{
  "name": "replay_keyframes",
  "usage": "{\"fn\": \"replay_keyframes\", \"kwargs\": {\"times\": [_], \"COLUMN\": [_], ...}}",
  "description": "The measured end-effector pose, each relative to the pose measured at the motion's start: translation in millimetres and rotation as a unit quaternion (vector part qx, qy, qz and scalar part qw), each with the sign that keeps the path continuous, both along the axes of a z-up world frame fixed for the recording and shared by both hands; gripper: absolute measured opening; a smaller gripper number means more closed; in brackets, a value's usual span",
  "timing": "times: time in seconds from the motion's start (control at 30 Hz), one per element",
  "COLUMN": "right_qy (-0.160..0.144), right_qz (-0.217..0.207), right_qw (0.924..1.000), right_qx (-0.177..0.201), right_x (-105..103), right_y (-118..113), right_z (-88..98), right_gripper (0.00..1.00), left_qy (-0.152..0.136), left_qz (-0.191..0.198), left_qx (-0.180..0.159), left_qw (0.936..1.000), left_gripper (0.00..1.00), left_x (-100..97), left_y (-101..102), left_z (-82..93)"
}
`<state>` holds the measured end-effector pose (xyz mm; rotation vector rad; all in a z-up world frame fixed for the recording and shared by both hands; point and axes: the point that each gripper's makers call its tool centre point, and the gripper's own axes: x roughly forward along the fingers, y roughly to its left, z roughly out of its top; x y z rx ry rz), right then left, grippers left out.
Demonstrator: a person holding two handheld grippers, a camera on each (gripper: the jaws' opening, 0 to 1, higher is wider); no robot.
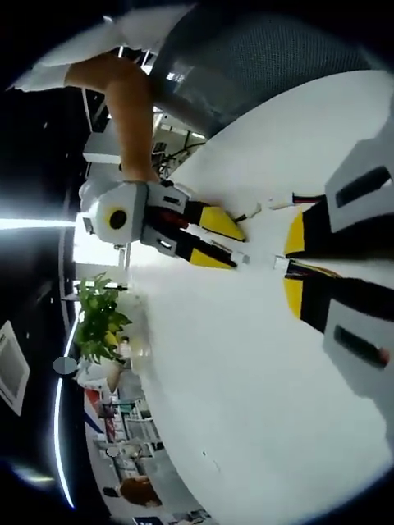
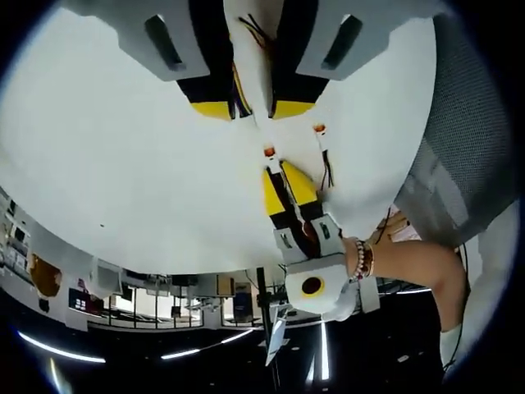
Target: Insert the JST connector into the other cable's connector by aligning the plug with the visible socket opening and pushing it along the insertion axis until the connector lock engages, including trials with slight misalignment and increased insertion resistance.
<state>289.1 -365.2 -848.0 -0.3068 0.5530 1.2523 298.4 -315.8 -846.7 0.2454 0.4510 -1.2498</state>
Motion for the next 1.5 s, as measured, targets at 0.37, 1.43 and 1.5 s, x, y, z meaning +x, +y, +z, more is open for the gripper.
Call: {"fn": "replay_keyframes", "kwargs": {"times": [0.37,1.43,1.5], "right_qy": [-0.006,-0.035,-0.032], "right_qz": [0.005,0.05,0.051], "right_qw": [1.0,0.9979,0.9979], "right_qx": [-0.006,-0.021,-0.021], "right_x": [-1,-11,-12], "right_y": [-1,18,19], "right_z": [-0.2,14.5,13.6], "right_gripper": [0.05,0.05,0.05], "left_qy": [-0.004,-0.043,-0.044], "left_qz": [-0.004,-0.044,-0.044], "left_qx": [0.004,0.032,0.03], "left_qw": [1.0,0.9976,0.9976], "left_gripper": [0.01,0.0,0.0], "left_x": [-0.8,-9.9,-9.6], "left_y": [0,-8,-8], "left_z": [0.4,19.4,20.5]}}
